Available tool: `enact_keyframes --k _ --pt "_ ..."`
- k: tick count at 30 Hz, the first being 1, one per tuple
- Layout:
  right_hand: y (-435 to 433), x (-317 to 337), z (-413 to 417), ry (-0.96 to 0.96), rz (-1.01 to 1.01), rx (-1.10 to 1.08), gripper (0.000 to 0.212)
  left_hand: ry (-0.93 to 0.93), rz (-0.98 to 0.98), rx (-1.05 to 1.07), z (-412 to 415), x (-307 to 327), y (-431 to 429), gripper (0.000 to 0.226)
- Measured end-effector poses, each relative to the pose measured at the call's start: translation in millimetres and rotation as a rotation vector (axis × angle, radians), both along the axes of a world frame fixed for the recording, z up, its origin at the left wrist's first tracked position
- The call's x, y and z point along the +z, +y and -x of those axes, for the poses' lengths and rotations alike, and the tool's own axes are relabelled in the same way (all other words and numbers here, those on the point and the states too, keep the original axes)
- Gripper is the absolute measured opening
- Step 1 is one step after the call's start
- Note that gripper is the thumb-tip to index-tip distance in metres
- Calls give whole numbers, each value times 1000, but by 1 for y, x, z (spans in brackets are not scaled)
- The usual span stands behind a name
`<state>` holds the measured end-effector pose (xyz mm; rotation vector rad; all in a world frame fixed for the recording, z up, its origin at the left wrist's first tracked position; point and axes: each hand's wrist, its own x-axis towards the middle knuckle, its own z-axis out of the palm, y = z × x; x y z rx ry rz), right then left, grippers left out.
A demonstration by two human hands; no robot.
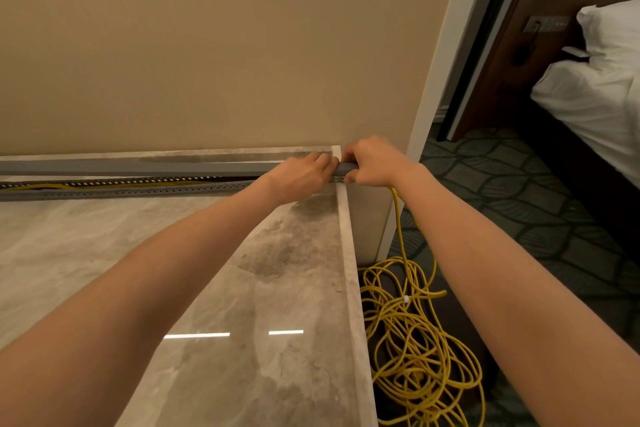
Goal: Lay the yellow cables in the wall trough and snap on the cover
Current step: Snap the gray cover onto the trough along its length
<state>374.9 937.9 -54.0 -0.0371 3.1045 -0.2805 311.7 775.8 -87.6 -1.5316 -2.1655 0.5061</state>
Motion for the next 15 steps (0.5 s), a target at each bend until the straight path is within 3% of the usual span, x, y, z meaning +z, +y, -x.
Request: enact_keyframes --k 3,6,9,12,15 --pt "0 0 6 -28 21 -22 28 -53 -65 -19 -4 3 3 35" --pt "-3 0 10 -45 40 -35 26 -217 18 171 -7 7 10 41" --pt "-3 -2 8 -32 55 -50 23 -362 -80 275 -12 7 15 40" --pt "-4 -7 1 25 14 -49 24 -321 -284 300 -21 -5 18 39" --pt "-4 -24 -7 91 -112 -59 35 -283 -370 289 -19 -11 22 43"
